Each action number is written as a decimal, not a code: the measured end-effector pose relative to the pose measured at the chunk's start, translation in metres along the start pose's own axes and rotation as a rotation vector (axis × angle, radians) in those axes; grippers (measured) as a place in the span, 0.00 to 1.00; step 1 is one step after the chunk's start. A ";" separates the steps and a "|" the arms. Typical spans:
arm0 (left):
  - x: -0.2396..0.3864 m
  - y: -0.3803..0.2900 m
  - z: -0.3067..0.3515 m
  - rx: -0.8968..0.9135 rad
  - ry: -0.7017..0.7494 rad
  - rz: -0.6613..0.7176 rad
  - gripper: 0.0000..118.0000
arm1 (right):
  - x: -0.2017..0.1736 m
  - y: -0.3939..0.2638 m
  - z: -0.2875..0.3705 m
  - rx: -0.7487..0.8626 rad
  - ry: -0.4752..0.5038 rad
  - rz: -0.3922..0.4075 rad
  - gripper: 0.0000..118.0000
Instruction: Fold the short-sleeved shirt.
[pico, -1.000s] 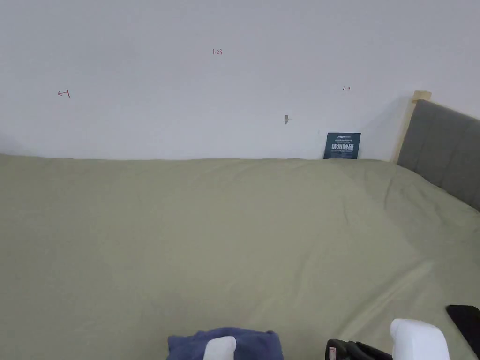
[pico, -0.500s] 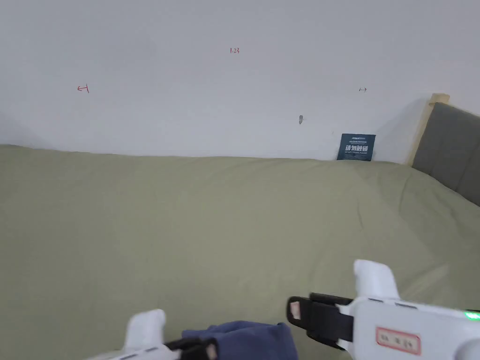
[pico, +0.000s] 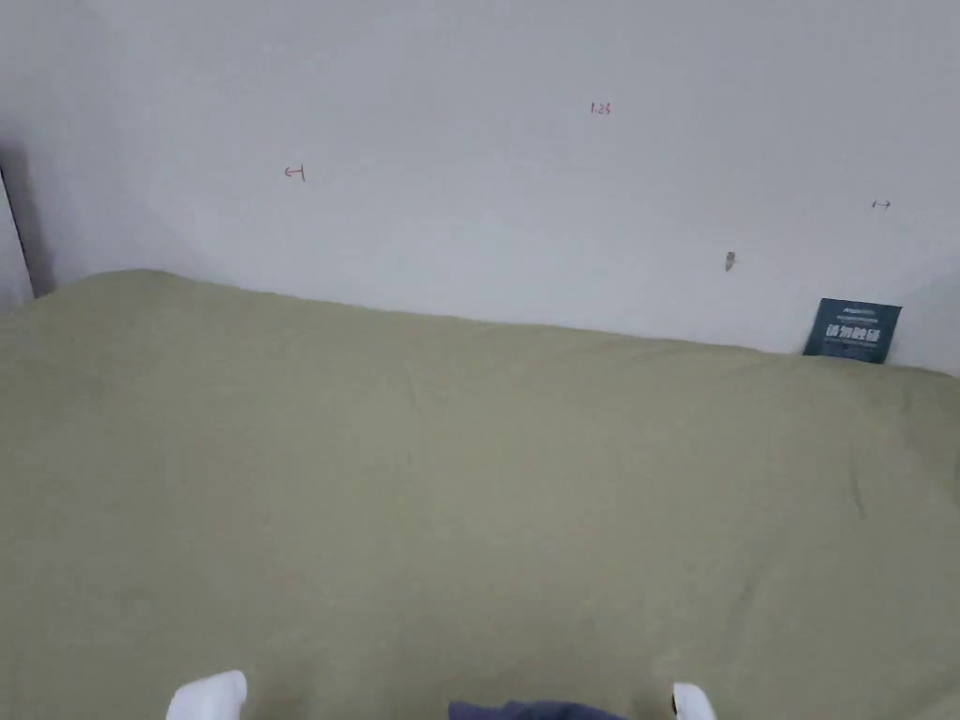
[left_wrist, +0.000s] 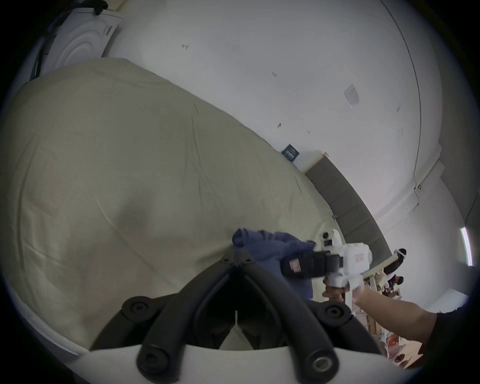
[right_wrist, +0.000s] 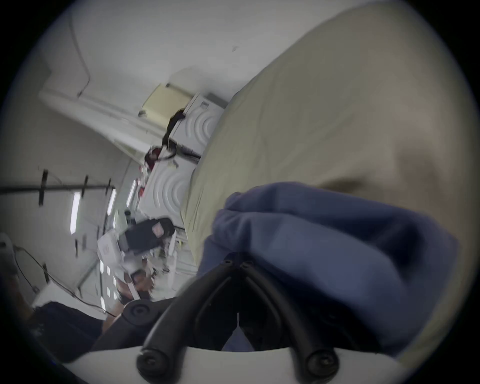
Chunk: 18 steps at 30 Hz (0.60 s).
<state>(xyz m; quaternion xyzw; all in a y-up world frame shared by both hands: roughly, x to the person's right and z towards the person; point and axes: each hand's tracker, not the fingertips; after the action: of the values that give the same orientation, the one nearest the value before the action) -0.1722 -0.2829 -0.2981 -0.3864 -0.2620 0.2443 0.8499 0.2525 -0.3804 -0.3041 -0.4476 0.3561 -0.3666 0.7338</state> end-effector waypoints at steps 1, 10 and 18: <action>0.000 -0.002 -0.004 -0.023 -0.022 0.007 0.00 | 0.007 0.000 0.005 -0.003 -0.019 0.008 0.00; -0.005 -0.017 -0.064 -0.227 -0.158 0.134 0.66 | 0.034 -0.018 0.017 0.019 0.036 -0.053 0.00; 0.011 -0.031 -0.122 -0.261 -0.238 0.205 0.82 | 0.034 -0.020 0.018 0.035 0.034 -0.046 0.00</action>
<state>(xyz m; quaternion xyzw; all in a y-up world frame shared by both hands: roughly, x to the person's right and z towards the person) -0.0798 -0.3585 -0.3395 -0.4864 -0.3496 0.3374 0.7262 0.2791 -0.4089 -0.2861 -0.4367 0.3516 -0.3970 0.7267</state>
